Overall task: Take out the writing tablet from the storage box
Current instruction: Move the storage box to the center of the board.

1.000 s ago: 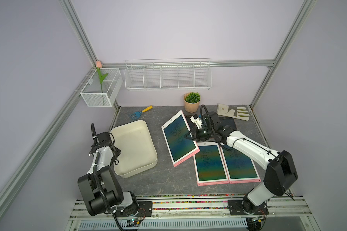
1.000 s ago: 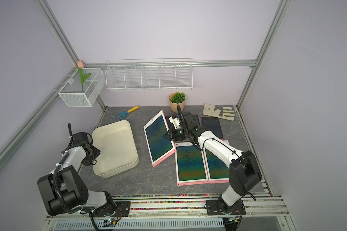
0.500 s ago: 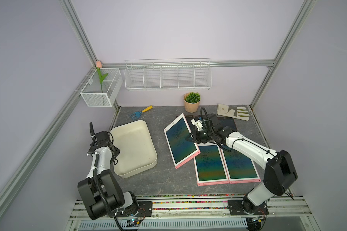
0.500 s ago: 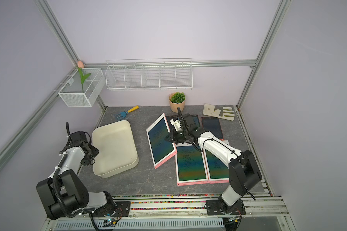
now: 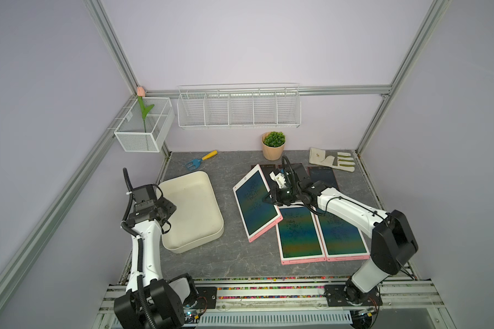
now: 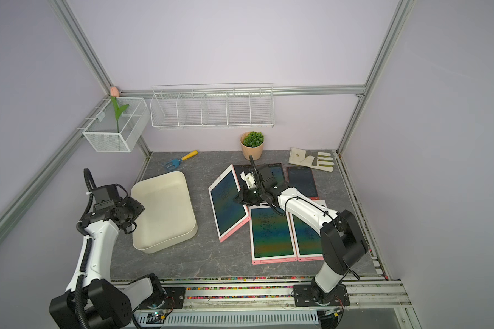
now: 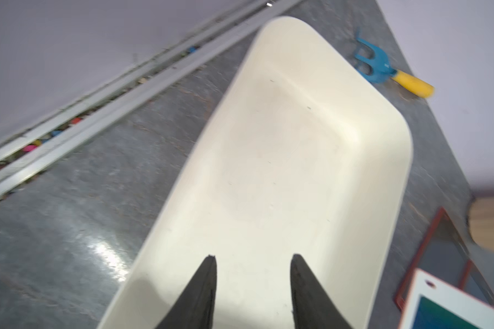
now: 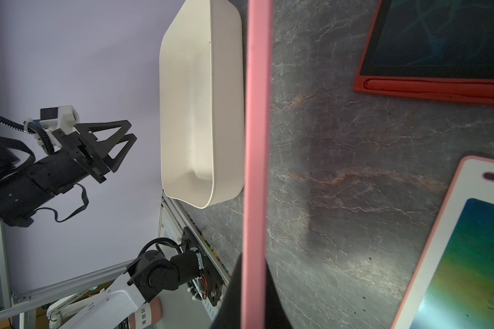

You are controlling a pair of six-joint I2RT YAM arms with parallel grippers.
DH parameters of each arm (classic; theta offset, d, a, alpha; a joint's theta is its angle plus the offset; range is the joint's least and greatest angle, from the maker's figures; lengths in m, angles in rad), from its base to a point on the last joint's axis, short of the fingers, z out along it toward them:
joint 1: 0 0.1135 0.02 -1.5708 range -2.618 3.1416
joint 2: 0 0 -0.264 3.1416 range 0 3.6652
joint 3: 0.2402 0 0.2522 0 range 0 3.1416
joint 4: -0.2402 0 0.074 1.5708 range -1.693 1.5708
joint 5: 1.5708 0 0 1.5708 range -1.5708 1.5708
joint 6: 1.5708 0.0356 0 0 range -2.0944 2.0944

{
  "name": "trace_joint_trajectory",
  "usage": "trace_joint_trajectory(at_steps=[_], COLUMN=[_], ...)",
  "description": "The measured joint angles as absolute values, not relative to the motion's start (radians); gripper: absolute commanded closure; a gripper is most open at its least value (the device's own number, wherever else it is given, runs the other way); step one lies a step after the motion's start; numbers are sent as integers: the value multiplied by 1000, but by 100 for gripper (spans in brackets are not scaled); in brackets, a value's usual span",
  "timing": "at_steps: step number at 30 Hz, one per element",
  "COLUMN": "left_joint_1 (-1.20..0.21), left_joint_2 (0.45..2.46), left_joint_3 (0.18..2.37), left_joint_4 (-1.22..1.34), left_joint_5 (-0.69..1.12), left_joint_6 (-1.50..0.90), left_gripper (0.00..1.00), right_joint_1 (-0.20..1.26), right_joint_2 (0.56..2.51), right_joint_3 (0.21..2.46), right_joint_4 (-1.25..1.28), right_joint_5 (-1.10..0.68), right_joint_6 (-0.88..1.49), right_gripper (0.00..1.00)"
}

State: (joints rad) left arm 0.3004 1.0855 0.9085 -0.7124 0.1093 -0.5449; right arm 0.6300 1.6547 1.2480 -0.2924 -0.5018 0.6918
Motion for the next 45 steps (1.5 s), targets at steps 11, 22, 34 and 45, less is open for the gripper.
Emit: trace_joint_trajectory(at_steps=[11,22,34,45], left_joint_1=[-32,-387,-421,-421], left_joint_2=[966,1055,1166,1315], left_joint_3=[858,779,779,775], left_joint_4=[-662,-488,-427,-393], left_joint_5=[346,338,236,202], left_joint_6=[-633,-790,-830,-833], left_gripper=[56,56,56,58], right_joint_1=[637,624,543,556], right_joint_2=[1648,1481,1357,1348], right_joint_3=[1175,1082,956,903], right_joint_4=[-218,-221,-279,-244], right_joint_5=[-496,-466,-453,-452], right_joint_6=[744,755,747,771], right_gripper=[93,93,93,93])
